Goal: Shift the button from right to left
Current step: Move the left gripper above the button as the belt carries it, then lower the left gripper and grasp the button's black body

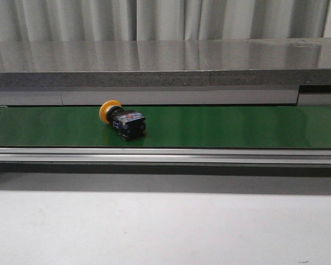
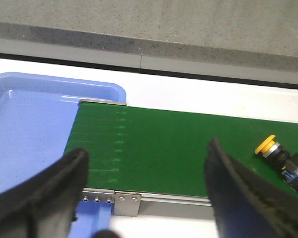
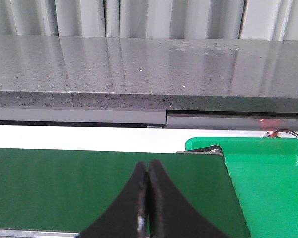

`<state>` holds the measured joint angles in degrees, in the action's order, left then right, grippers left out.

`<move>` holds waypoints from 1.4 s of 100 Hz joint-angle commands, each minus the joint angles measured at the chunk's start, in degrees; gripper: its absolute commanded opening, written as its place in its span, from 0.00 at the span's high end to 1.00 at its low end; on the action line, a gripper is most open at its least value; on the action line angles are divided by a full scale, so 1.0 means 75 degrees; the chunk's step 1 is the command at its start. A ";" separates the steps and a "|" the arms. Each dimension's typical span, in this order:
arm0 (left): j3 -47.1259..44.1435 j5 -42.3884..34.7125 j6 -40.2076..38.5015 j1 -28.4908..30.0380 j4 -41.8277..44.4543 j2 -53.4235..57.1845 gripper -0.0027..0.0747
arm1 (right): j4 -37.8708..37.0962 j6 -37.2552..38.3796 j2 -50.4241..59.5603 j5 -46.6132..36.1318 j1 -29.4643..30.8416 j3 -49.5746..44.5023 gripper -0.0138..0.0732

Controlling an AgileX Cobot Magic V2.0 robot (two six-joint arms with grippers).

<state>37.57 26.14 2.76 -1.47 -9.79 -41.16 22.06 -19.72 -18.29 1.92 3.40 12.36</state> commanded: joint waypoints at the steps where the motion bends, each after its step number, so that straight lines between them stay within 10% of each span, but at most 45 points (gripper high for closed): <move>1: 0.0531 -0.0264 -0.0019 0.0019 -0.0116 -0.0423 0.12 | -0.0059 -0.0044 -0.0032 -0.0555 -0.0005 0.0210 0.92; 67: 0.3126 0.3017 -0.0019 0.0019 -0.2025 -0.3623 0.12 | -0.0059 -0.0044 -0.0032 -0.0600 -0.0005 0.0210 0.92; 140: 0.3291 0.2611 -0.0259 -0.0779 -0.2384 -0.4905 0.12 | -0.0059 -0.0044 -0.0032 -0.0600 -0.0005 0.0210 0.92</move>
<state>60.25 48.25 1.52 -6.89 -25.57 -78.07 22.06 -19.72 -18.29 1.92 3.40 12.36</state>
